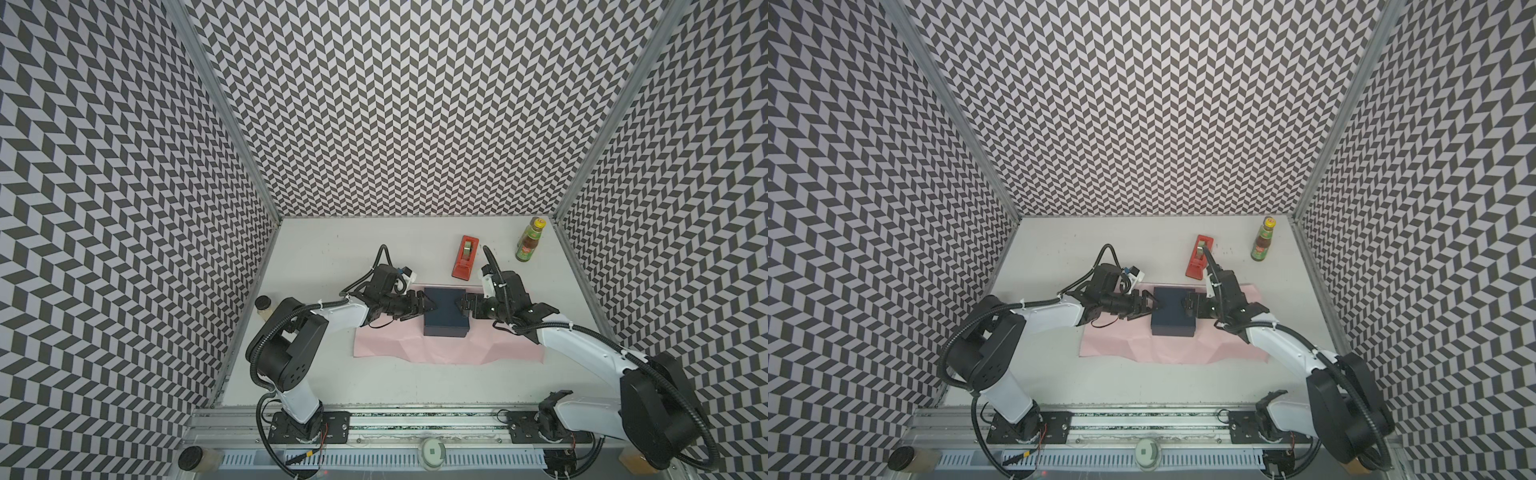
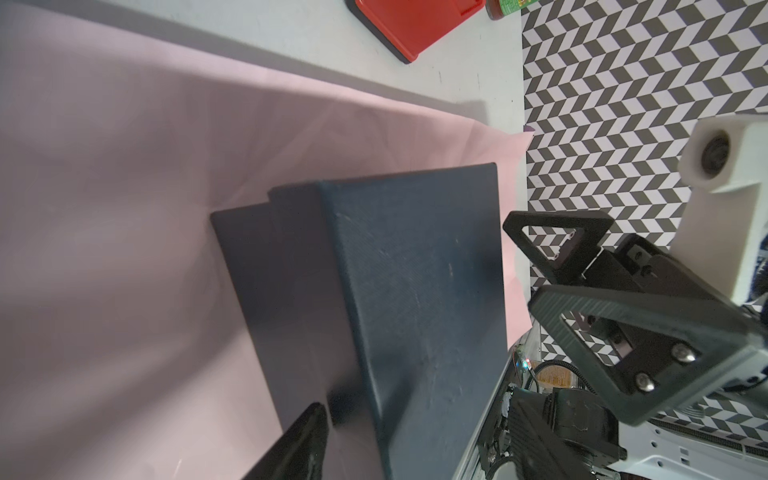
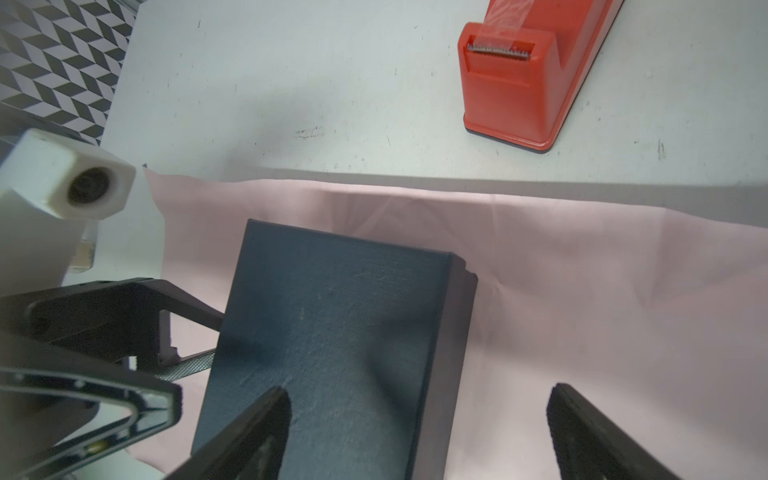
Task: Wrap the gift box in paper
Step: 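Lower the box onto the paper center and open the right gripper, withdrawing it, then grasp the paper edge farthest from the left gripper with the right gripper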
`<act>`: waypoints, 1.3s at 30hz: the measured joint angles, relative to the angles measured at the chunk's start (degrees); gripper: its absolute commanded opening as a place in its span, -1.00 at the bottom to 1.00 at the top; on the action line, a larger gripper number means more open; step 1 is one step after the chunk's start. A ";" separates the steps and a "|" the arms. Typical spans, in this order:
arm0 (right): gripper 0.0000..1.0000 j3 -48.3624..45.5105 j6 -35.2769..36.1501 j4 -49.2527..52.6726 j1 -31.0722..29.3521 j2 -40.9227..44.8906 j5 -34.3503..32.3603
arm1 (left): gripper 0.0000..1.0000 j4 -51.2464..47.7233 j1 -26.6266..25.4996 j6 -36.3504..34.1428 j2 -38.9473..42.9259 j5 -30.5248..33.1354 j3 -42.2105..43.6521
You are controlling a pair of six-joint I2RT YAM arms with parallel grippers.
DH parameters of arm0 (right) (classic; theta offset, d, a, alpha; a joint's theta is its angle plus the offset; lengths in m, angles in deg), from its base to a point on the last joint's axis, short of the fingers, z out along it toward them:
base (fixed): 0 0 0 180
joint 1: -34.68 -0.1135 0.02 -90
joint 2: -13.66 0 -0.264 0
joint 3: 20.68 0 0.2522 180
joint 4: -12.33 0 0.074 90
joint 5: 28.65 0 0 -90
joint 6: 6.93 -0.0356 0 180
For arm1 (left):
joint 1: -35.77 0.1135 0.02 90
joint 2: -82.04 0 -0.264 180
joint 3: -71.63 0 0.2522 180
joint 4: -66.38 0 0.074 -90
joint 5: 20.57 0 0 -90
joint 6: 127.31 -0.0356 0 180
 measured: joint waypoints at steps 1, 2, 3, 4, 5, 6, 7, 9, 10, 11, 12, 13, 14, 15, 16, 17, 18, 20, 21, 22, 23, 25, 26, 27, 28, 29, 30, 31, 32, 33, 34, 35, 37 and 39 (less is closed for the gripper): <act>0.95 0.00 0.11 0.15 0.81 0.50 0.09 | 0.46 -0.09 -0.02 -0.13 0.02 0.24 0.00; 0.95 0.00 0.15 0.28 1.79 0.96 0.22 | 0.47 -0.20 -0.02 -0.39 0.04 0.61 0.00; 0.96 0.00 0.26 0.42 3.37 1.60 0.15 | 0.48 -0.63 0.00 -0.92 0.26 1.36 0.00; 0.97 0.00 0.37 0.48 5.18 2.23 0.00 | 0.48 -1.40 0.02 -1.44 0.68 2.12 0.00; 0.98 0.00 0.50 0.52 6.86 2.78 -0.35 | 0.49 -2.14 0.02 -1.95 1.27 3.02 0.00; 0.99 0.00 0.52 0.61 8.72 3.45 -0.94 | 0.48 -3.13 0.02 -2.73 2.25 4.15 0.00; 1.00 0.00 0.52 0.74 10.69 4.09 -1.62 | 0.49 -3.82 0.02 -3.45 3.30 5.22 0.00; 1.00 -0.17 0.48 0.76 14.95 5.29 -2.56 | 0.49 -4.55 0.09 -4.59 5.22 6.67 0.00; 0.99 -0.59 0.48 0.46 17.40 5.81 -2.93 | 0.49 -4.74 0.09 -4.98 6.05 7.06 0.00; 0.99 -1.03 0.46 0.28 19.71 6.19 -3.10 | 0.49 -4.81 0.07 -5.31 6.60 7.19 0.00; 0.99 -1.70 0.44 0.04 22.34 6.47 -3.43 | 0.49 -4.81 0.07 -5.66 7.13 7.23 0.00; 0.99 -2.49 0.42 -0.15 24.79 6.58 -3.80 | 0.49 -4.79 0.07 -5.90 7.48 7.21 0.04; 0.99 -3.13 0.26 -0.28 26.49 6.58 -4.37 | 0.49 -4.79 0.07 -6.05 7.82 7.19 0.17; 0.99 -3.98 0.00 -0.37 28.26 6.54 -4.96 | 0.50 -4.72 0.07 -6.25 8.31 7.08 0.48; 0.99 -4.66 -0.15 -0.24 29.16 6.40 -5.64 | 0.50 -4.57 0.07 -6.34 8.87 6.95 1.07; 0.99 -4.96 -0.22 0.07 29.42 6.08 -6.21 | 0.50 -4.44 0.07 -6.40 9.44 6.80 1.64; 0.99 -4.96 -0.24 0.55 29.49 5.38 -7.13 | 0.50 -4.24 0.07 -6.45 10.10 6.45 2.36; 0.99 -4.72 -0.17 1.14 30.10 3.56 -7.93 | 0.50 -3.76 0.07 -6.47 10.93 5.68 3.39; 0.99 -4.48 -0.15 1.49 30.40 2.36 -8.04 | 0.50 -3.26 0.07 -6.43 11.23 5.18 3.93; 0.99 -4.13 -0.02 2.12 30.82 1.05 -8.09 | 0.50 -2.60 0.09 -6.25 11.50 4.46 4.46; 0.99 -3.78 0.09 2.69 31.12 0.02 -8.09 | 0.50 -1.73 0.09 -5.97 11.74 3.67 5.16; 0.99 -3.19 0.39 3.80 31.50 -2.45 -7.80 | 0.51 -0.20 0.09 -5.35 12.35 2.25 6.54; 1.00 -3.10 0.48 4.17 31.61 -3.43 -7.61 | 0.51 0.17 0.09 -5.11 12.74 1.62 7.17; 0.99 -3.04 0.57 4.66 31.69 -4.35 -7.45 | 0.51 0.39 0.09 -4.92 13.09 1.11 7.63; 0.98 -2.95 0.72 5.22 31.71 -5.11 -7.17 | 0.51 0.48 0.09 -4.85 13.40 0.76 7.89; 0.96 -2.89 0.83 5.68 31.71 -5.79 -6.80 | 0.51 0.92 0.09 -4.63 13.75 0.46 8.17; 0.94 -2.89 0.96 6.10 31.71 -6.29 -5.92 | 0.51 1.42 0.09 -4.42 14.16 0.13 8.39; 0.92 -2.89 1.01 6.51 31.71 -6.51 -5.35 | 0.51 1.66 0.09 -4.24 14.43 -0.15 8.41; 0.90 -2.89 1.11 6.95 31.74 -6.73 -4.50 | 0.51 2.16 0.09 -4.07 14.62 -0.46 8.41; 0.88 -2.86 1.27 7.28 31.74 -6.88 -3.65 | 0.51 2.67 0.09 -4.00 14.73 -0.70 8.41; 0.86 -2.78 1.49 7.50 31.74 -6.88 -2.73 | 0.51 2.99 0.09 -3.87 14.82 -0.87 8.41; 0.83 -2.67 1.60 7.72 31.74 -6.88 -1.64 | 0.51 3.23 0.09 -3.80 14.86 -1.07 8.41; 0.78 -2.64 2.05 7.98 31.74 -6.82 0.04 | 0.51 3.45 0.09 -3.67 14.93 -1.36 8.41; 0.71 -2.64 2.19 8.41 31.74 -6.60 1.53 | 0.51 3.61 0.09 -3.63 14.93 -1.55 8.41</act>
